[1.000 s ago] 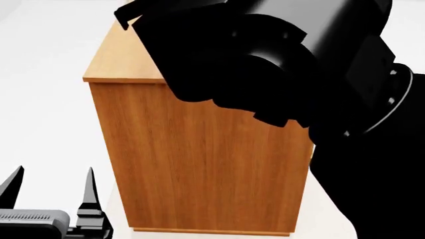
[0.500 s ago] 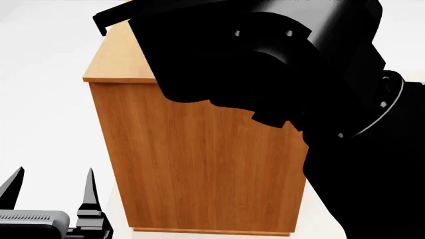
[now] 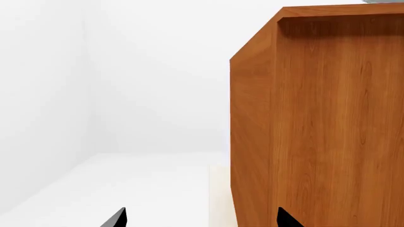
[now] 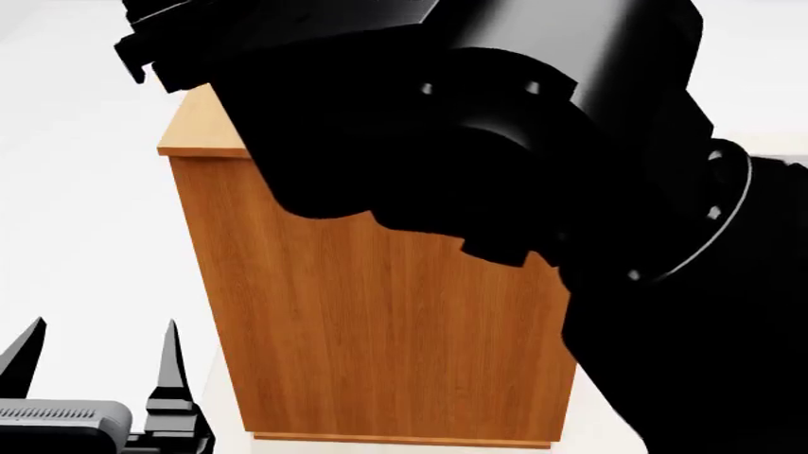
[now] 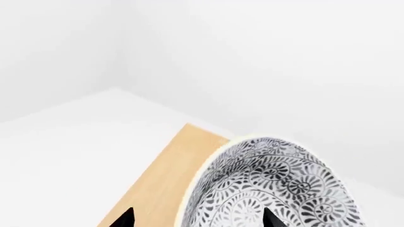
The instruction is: Put the bowl on the top of the cabinet.
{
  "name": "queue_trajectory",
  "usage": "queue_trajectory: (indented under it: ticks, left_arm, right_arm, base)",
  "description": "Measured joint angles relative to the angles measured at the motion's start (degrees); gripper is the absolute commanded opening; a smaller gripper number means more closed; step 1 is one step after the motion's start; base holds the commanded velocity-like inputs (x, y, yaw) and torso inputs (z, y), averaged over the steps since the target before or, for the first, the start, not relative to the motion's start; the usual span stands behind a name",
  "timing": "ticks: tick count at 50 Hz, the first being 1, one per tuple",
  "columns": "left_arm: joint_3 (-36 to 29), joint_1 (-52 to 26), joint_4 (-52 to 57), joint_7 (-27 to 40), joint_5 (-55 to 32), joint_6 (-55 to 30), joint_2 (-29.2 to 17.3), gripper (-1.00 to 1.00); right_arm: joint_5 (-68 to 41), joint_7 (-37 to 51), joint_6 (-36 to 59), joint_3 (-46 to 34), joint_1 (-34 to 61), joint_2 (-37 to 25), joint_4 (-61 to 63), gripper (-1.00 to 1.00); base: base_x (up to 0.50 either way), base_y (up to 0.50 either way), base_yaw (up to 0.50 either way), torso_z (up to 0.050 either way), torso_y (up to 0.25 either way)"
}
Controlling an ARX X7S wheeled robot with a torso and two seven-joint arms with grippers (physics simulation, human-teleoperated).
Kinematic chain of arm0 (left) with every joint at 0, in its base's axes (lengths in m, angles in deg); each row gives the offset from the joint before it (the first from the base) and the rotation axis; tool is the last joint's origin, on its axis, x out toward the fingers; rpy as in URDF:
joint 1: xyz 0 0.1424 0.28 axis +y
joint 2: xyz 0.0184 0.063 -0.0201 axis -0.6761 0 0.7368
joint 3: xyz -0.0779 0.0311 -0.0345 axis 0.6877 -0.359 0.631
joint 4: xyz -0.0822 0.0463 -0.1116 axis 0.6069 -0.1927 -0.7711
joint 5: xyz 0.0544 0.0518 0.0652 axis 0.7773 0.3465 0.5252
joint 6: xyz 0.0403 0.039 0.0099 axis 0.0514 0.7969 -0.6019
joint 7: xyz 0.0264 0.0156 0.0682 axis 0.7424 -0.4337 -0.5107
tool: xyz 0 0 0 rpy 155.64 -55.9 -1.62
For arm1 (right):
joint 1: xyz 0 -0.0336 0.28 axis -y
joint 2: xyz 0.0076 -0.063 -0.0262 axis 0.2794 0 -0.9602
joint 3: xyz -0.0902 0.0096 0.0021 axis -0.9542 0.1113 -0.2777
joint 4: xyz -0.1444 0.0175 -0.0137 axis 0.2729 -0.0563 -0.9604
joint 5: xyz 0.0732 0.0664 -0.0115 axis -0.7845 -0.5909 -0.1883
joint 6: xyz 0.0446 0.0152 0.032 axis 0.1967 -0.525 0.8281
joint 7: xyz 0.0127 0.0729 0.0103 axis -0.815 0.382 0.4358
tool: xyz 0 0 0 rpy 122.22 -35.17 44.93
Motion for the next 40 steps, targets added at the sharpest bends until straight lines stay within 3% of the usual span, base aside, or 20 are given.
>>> queue_trajectory:
  ticks: [40]
  left_arm:
    - [-0.4, -0.2, 0.2, 0.4, -0.2, -0.1, -0.2, 1.00]
  right_arm:
    - [-6.6, 8.4, 5.5, 2.6, 7.1, -4.5, 7.6, 1.00]
  base:
    - [0.00, 0.00, 0.00, 0.000, 0.000]
